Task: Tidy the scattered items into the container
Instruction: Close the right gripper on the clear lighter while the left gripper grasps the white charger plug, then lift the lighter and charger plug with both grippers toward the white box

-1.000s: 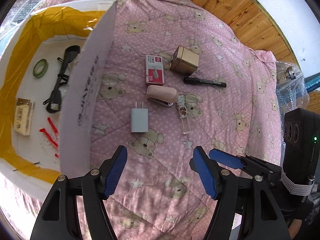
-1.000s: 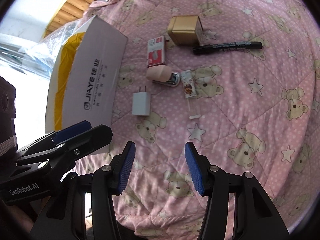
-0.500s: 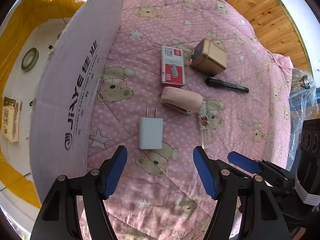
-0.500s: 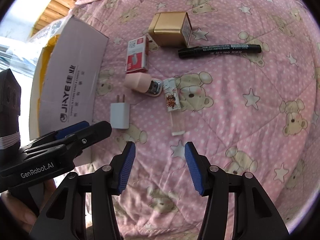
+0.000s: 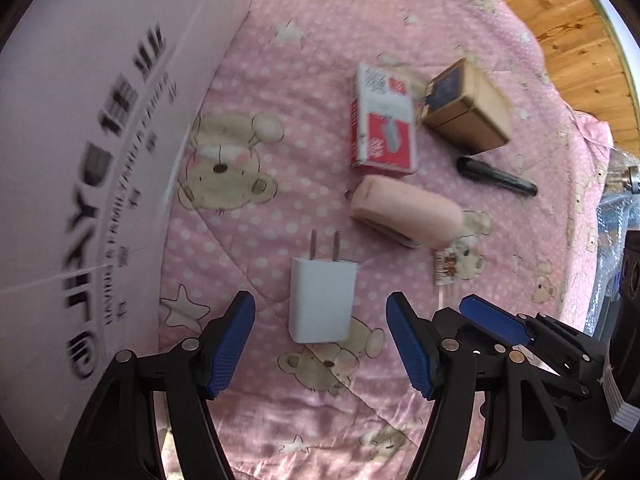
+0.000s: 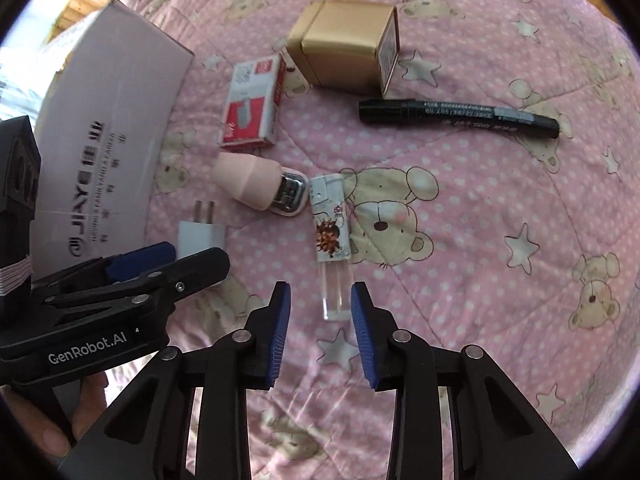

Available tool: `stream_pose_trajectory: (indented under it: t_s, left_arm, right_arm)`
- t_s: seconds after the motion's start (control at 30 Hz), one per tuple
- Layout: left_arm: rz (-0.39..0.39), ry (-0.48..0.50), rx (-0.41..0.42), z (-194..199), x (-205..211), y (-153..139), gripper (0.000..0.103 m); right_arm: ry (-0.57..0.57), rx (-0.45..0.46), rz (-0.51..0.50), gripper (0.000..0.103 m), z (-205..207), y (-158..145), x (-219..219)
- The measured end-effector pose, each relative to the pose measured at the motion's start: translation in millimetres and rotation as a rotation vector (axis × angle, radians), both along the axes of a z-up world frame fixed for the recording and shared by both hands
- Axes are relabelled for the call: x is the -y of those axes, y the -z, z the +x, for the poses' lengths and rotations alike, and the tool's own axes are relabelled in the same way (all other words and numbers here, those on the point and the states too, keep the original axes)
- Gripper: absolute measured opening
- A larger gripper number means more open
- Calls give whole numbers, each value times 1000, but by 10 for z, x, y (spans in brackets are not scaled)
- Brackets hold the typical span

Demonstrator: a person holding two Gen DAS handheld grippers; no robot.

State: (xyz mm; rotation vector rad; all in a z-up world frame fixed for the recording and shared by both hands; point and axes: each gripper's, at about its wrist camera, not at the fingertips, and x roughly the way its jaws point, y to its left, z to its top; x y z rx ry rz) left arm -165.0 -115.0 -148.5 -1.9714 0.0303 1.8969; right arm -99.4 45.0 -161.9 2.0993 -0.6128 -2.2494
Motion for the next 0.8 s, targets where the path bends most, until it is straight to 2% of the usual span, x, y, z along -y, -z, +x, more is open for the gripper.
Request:
stream_pose_trajectory:
  t_s: [0.1, 0.23, 0.3, 0.33, 0.37, 0.43, 0.5, 0.63, 0.8]
  left_arm:
    - [-5, -6, 5, -16, -3, 74, 69]
    - [-6, -4, -8, -4, -20, 119, 75]
    - [-16, 7, -28, 26, -41, 114, 75]
    - [-30, 15, -42, 42, -50, 107, 72]
    - [-53, 23, -61, 57, -43, 95, 67]
    - [-95, 39, -95, 83, -25, 70, 45]
    - [-102, 49, -107, 85, 36, 52, 33]
    - [-43, 17, -67, 76, 131, -17, 33]
    - [-16, 26, -98, 102, 94, -225, 33]
  right_arm:
    - [-17, 9, 19, 35, -35, 81, 12]
    - [-70, -4, 69, 35, -81, 71, 99]
    - [-115, -6, 123, 28, -89, 65, 168]
    - [-136, -10, 155, 21, -87, 61, 198]
    - [-147, -16, 173, 21, -76, 56, 208]
    - [-122, -25, 157, 19, -47, 47, 158]
    - [-92, -34, 150, 19, -8, 6, 96]
    - [-34, -57, 110, 19, 83, -131, -59]
    - [36, -67, 42, 19, 201, -247, -253]
